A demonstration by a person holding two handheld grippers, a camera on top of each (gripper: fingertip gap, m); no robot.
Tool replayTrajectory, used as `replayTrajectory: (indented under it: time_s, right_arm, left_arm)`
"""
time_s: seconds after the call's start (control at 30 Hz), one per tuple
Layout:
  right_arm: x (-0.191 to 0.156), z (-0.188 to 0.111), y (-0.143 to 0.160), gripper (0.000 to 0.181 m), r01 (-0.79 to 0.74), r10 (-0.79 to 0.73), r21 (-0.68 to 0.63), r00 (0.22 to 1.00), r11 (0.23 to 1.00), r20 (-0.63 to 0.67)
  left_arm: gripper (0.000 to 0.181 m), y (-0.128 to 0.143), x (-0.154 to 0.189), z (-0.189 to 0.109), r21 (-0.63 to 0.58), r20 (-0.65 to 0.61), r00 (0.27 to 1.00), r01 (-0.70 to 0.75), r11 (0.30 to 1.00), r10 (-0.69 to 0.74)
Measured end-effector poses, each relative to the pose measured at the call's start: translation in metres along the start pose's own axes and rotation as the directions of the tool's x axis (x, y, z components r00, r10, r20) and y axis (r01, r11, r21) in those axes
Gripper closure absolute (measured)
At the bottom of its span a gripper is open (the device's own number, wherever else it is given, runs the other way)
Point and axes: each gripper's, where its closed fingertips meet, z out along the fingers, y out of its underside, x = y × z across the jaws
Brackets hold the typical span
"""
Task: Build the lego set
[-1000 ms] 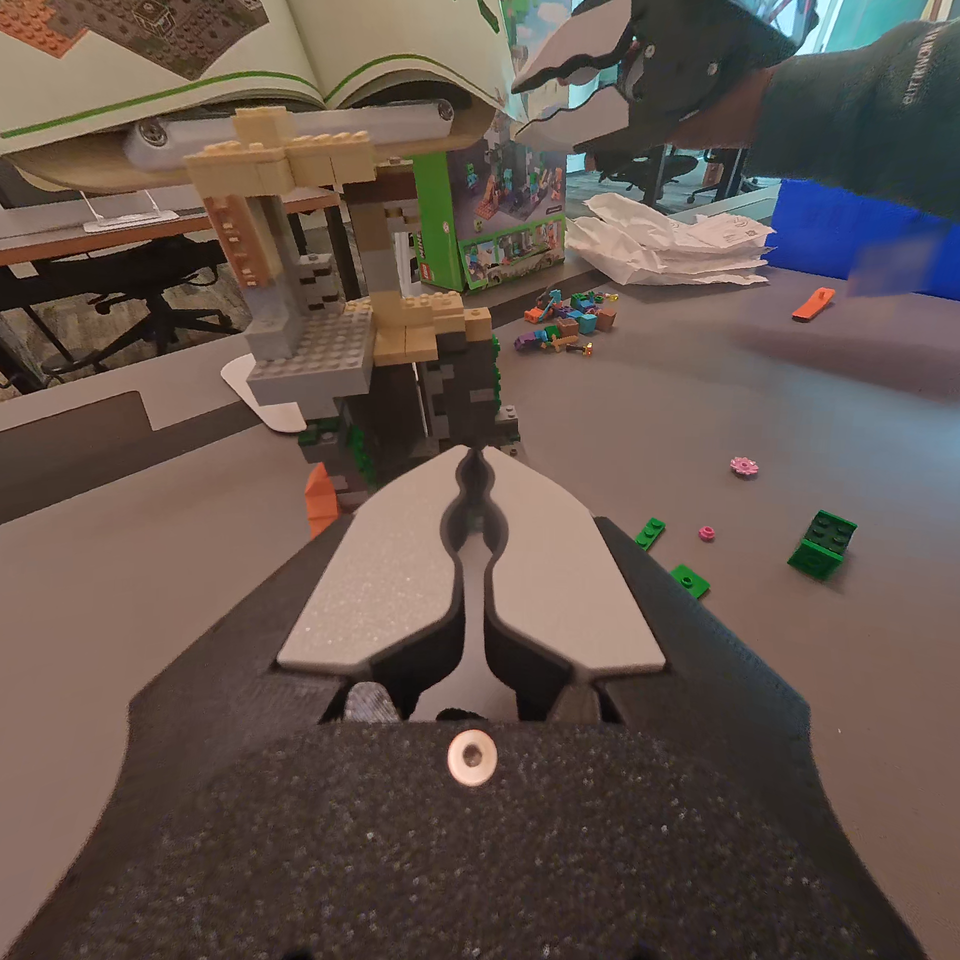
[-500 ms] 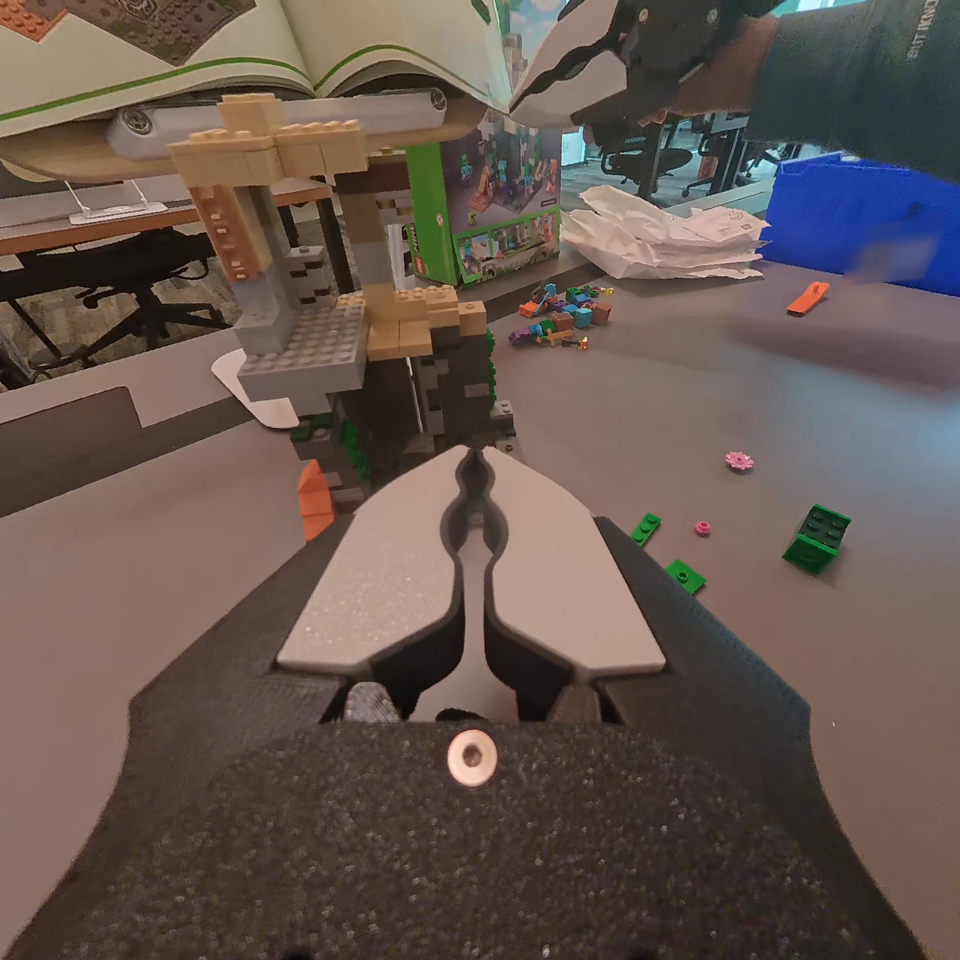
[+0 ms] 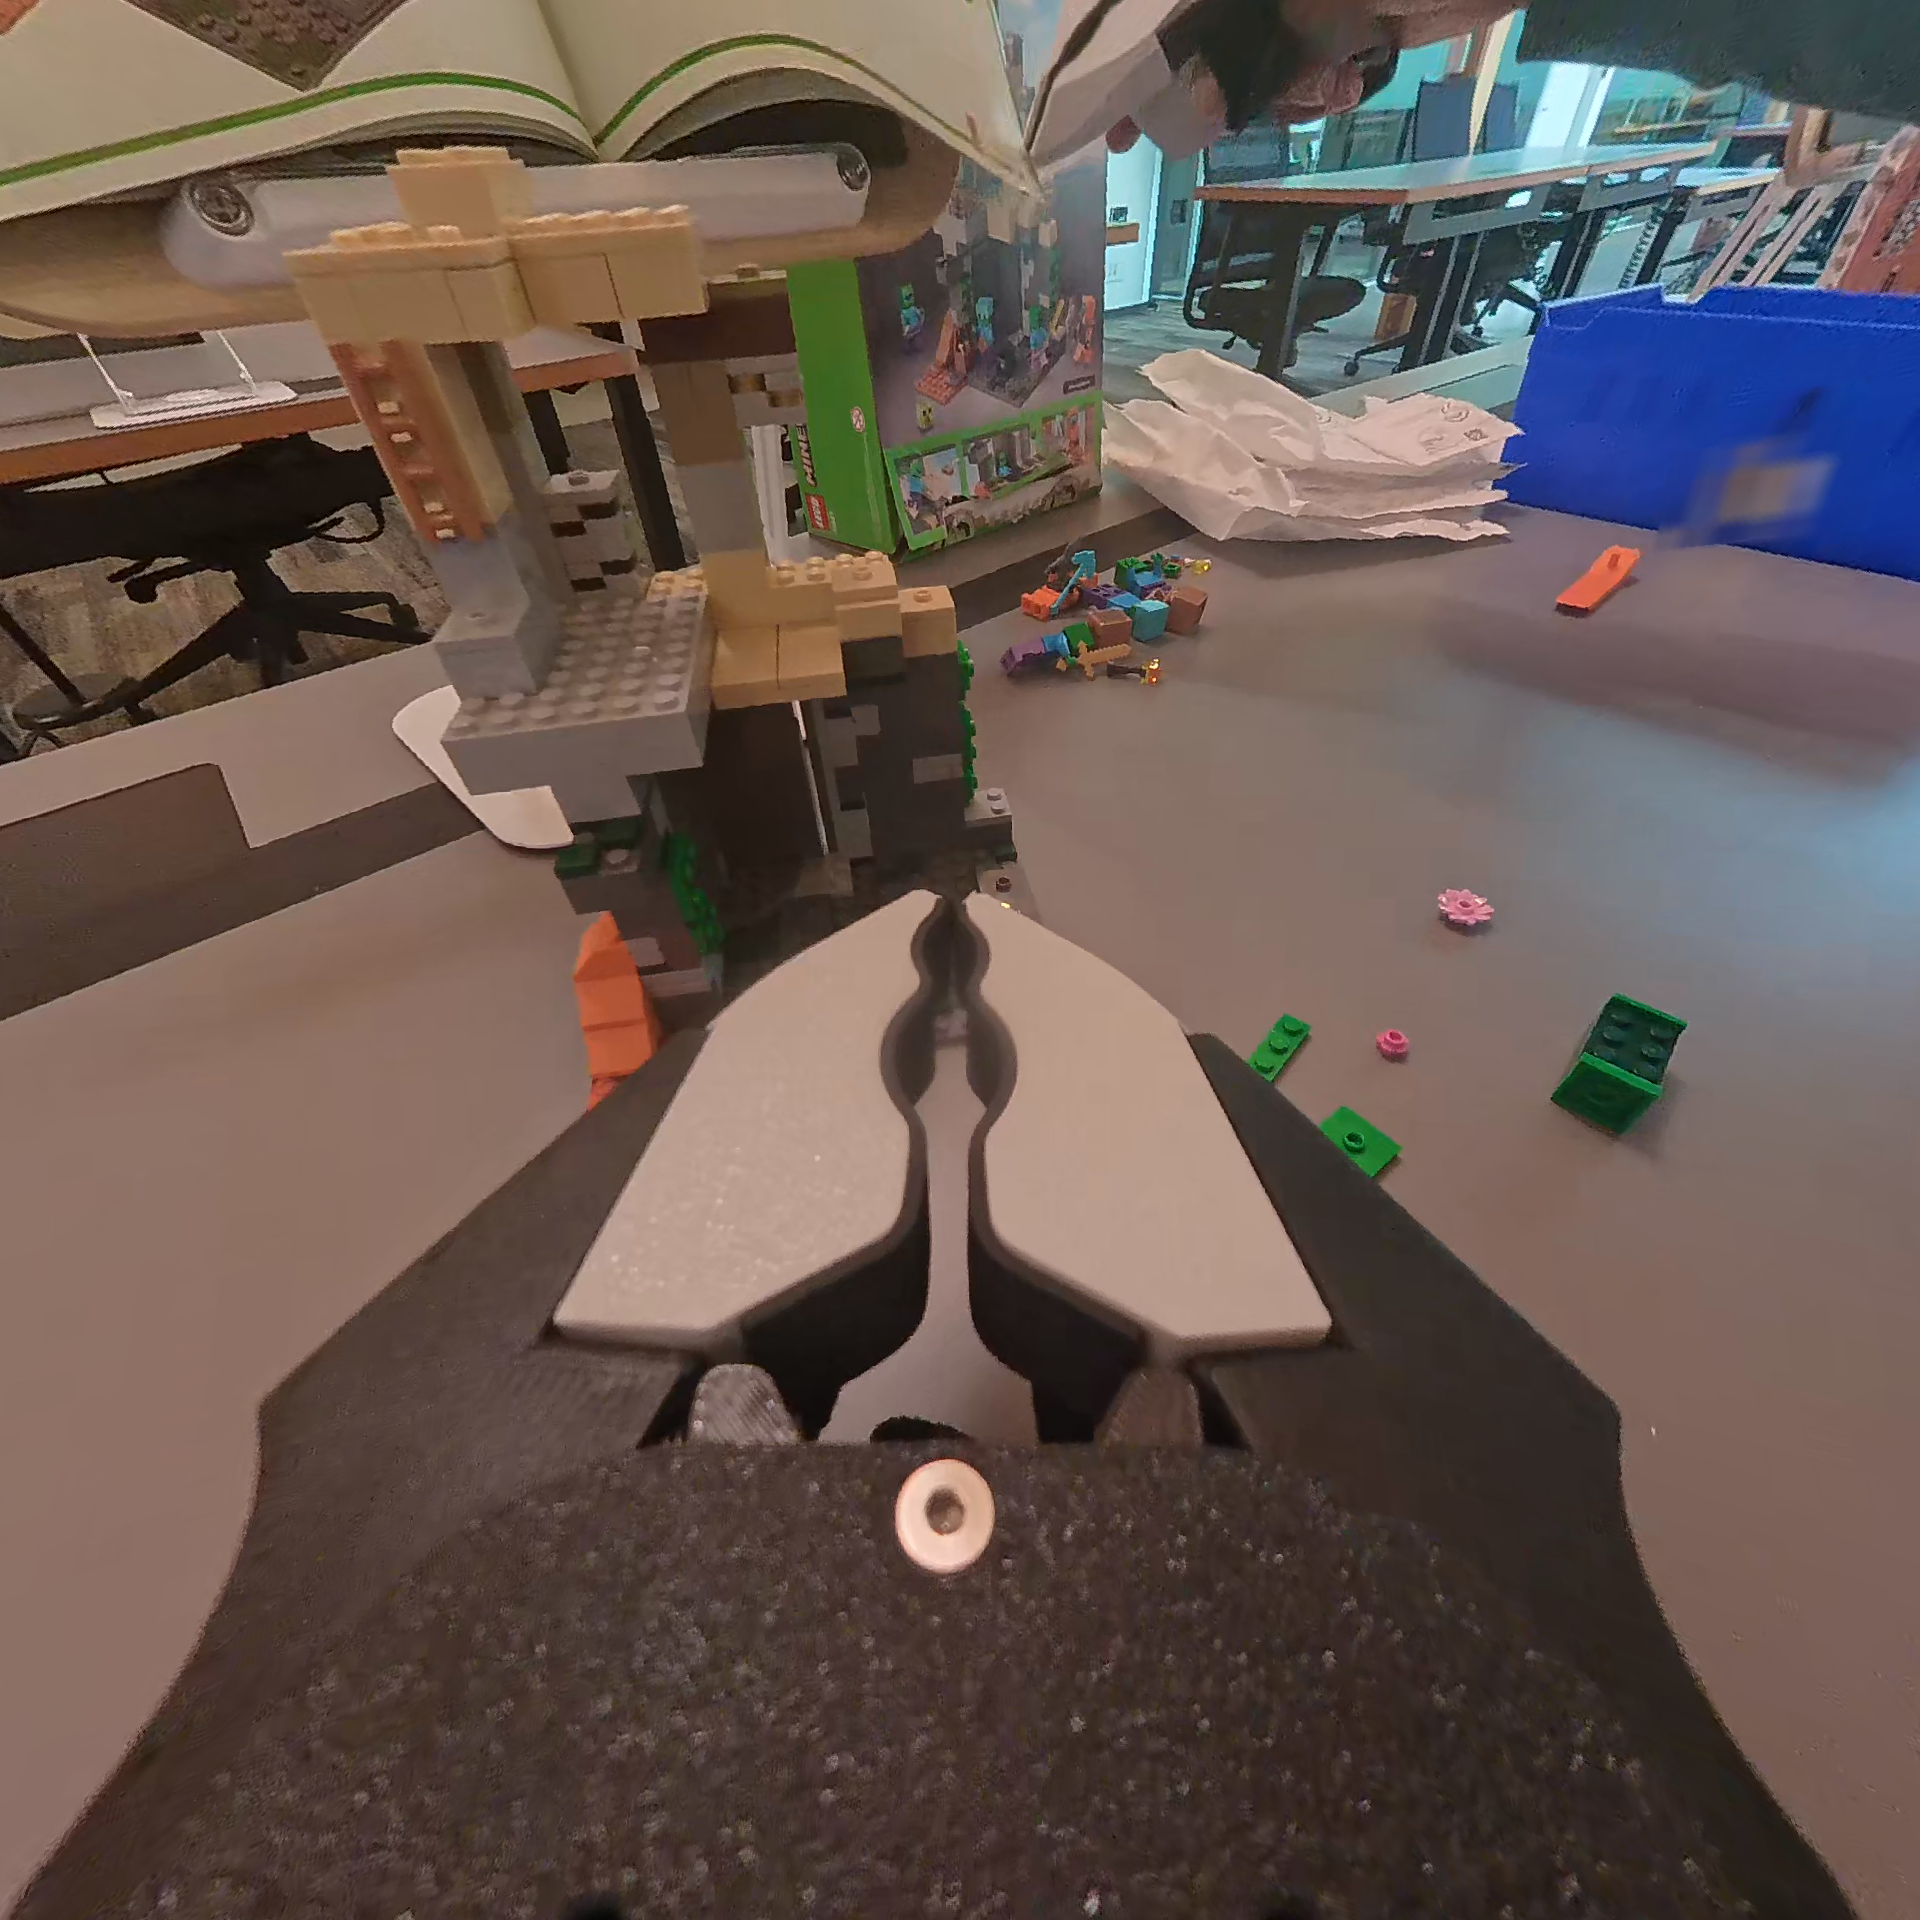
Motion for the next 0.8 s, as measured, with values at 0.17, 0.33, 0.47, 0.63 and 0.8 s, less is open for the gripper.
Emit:
replayTrajectory:
  time_s: [0.17, 0.33, 0.47, 0.63, 0.8]
  right_arm:
    - [-0.001, -0.005, -0.002, 0.171, 0.165, -0.162, 0.005, 0.975, 0.986, -0.149]
    - [-0.006, 0.000, -0.003, 0.157, 0.345, -0.333, -0.028, 0.875, 0.938, -0.353]
    - [-0.001, 0.010, -0.004, 0.159, 0.420, -0.413, -0.088, 0.794, 0.903, -0.445]
    - [0.000, 0.018, -0.003, 0.180, 0.451, -0.454, -0.124, 0.764, 0.884, -0.459]
    - [-0.006, 0.016, -0.002, 0.181, 0.412, -0.419, -0.101, 0.828, 0.905, -0.374]
  left_arm:
    - [0.181, -0.002, 0.001, -0.001, 0.004, -0.002, 1.000, -0.006, 1.000, 0.006]
    - [0.181, 0.000, 0.005, 0.002, -0.007, -0.016, 1.000, -0.011, 1.000, 0.011]
    - [0.181, 0.000, 0.004, 0.001, -0.005, -0.013, 1.000, -0.010, 1.000, 0.010]
    - [0.181, -0.001, 0.002, 0.000, -0.001, -0.007, 1.000, -0.006, 1.000, 0.006]
    - [0.181, 0.000, 0.005, 0.001, -0.005, -0.018, 1.000, -0.013, 1.000, 0.013]
